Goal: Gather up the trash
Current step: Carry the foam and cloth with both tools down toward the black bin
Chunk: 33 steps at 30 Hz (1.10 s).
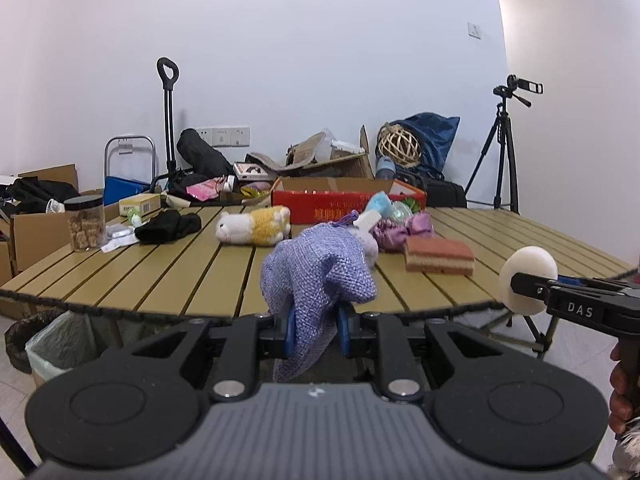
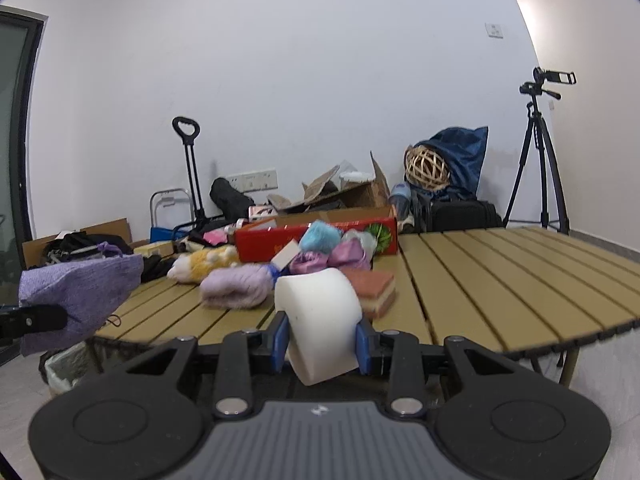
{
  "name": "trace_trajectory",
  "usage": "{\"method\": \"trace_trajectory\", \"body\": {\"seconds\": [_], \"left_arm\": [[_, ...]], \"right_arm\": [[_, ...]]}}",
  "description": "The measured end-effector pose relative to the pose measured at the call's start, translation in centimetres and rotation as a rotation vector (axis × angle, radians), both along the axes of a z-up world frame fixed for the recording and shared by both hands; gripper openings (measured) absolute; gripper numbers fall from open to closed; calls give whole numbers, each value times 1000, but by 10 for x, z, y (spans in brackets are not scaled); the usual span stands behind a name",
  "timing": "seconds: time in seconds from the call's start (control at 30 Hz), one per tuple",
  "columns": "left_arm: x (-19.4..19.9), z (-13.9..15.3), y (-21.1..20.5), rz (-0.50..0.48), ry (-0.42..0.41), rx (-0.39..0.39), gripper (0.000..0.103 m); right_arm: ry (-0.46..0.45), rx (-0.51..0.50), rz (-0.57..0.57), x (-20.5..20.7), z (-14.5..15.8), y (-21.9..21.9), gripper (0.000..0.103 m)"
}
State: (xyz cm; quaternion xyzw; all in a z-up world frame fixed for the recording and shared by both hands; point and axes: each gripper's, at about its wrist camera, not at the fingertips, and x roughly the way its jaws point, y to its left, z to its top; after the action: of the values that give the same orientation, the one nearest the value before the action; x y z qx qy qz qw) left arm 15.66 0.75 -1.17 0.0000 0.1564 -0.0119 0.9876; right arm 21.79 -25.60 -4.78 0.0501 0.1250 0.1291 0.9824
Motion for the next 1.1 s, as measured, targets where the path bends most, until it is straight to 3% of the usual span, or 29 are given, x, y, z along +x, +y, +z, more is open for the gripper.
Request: {"method": "trace_trajectory", "body": {"seconds": [0.47, 1.1], "left_arm": [[-46, -37, 9, 12, 133, 44, 20], [-56, -89, 16, 18, 327, 38, 20]], "right_arm": [[195, -87, 88, -30, -46, 33, 33], [431, -213, 190, -41, -101, 76, 33]]}}
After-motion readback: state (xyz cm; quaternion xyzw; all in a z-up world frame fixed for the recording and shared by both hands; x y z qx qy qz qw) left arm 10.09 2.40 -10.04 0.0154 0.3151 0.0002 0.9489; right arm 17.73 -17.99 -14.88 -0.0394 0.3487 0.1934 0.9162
